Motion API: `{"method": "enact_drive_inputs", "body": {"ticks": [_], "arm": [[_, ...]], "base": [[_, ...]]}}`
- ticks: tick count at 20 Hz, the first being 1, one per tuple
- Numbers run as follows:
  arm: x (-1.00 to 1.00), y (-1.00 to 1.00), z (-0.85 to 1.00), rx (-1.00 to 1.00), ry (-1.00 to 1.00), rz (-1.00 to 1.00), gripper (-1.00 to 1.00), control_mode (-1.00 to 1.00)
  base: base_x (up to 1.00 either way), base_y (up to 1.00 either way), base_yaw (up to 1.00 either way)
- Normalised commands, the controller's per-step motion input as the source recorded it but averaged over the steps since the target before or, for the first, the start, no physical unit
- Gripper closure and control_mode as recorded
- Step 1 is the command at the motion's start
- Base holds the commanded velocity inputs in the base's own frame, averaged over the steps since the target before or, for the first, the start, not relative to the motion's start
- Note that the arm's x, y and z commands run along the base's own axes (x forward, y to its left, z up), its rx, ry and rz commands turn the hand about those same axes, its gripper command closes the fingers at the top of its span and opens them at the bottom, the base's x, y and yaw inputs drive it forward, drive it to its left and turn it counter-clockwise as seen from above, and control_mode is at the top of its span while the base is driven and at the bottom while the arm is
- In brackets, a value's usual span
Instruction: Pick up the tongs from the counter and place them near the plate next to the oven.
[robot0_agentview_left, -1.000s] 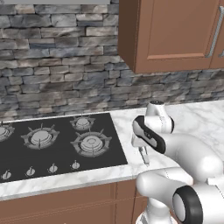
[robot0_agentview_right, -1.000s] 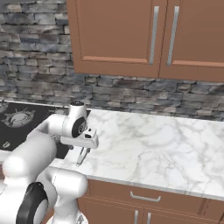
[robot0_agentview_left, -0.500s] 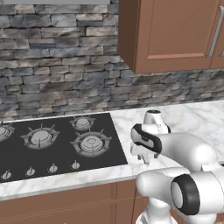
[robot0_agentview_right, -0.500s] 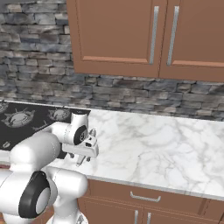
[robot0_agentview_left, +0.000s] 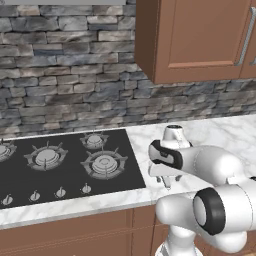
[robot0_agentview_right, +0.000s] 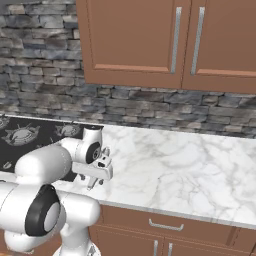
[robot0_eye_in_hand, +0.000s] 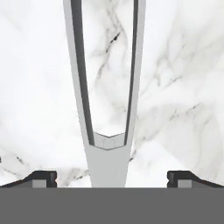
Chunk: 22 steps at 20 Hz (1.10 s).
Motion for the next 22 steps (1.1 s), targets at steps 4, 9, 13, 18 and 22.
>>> {"method": "enact_drive_inputs", "body": {"ticks": [4,9,13,18,22], "arm": [[0.08,0.0,-0.13,0.0,0.0,-0.02,-1.0,-1.0],[0.0,0.0,-0.21,0.0,0.0,-0.01,-1.0,-1.0],[0.0,0.0,-0.21,0.0,0.0,-0.01,-1.0,-1.0],[0.0,0.0,-0.16,0.0,-0.06,0.0,-1.0,-1.0],[0.0,0.0,-0.01,0.0,-0.01,0.0,-1.0,-1.0]], "base": [[0.0,0.0,0.0],[0.0,0.0,0.0],[0.0,0.0,0.0],[0.0,0.0,0.0],[0.0,0.0,0.0]]}}
